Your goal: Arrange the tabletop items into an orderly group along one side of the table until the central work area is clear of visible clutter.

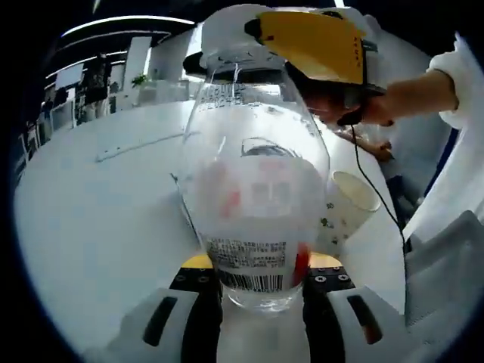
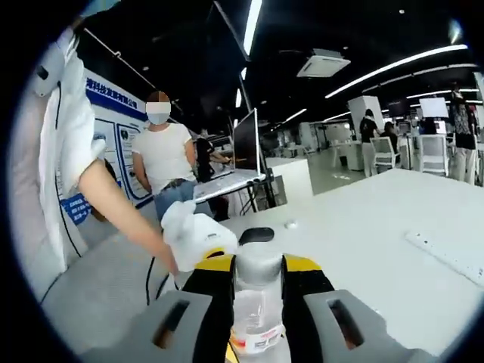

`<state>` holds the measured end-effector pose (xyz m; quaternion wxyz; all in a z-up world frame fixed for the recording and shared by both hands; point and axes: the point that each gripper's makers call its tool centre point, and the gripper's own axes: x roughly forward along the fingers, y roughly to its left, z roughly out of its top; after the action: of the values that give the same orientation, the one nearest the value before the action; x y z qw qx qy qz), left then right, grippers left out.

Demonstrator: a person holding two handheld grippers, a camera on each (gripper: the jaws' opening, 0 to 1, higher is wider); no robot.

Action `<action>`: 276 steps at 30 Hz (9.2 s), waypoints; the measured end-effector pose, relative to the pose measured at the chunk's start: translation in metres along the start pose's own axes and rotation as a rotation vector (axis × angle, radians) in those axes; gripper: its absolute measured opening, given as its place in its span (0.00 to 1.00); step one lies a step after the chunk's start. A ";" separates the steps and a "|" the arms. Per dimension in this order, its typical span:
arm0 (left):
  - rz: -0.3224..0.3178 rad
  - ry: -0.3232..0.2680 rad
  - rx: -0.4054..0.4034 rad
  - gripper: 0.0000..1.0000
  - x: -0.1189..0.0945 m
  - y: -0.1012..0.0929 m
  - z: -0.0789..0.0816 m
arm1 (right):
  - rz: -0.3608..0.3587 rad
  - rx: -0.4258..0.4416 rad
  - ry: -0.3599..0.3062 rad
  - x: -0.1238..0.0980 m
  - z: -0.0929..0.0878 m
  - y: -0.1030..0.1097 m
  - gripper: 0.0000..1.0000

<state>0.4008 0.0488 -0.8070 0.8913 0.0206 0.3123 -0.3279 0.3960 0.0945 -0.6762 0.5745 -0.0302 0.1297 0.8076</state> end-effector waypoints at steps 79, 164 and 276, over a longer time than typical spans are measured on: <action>-0.103 0.100 0.385 0.39 -0.011 0.143 0.021 | -0.323 -0.121 -0.042 0.064 0.036 -0.104 0.19; 0.113 0.013 0.250 0.93 -0.110 0.112 0.055 | -0.413 -0.026 -0.002 -0.024 0.030 -0.060 0.84; 0.098 0.007 0.043 0.74 0.013 0.010 0.104 | -0.873 0.271 0.003 -0.259 -0.080 -0.063 0.64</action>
<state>0.4711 0.0240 -0.7320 0.9047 0.0559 0.3068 -0.2904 0.5349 -0.1438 -0.7137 0.8596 -0.0077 0.2102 0.4657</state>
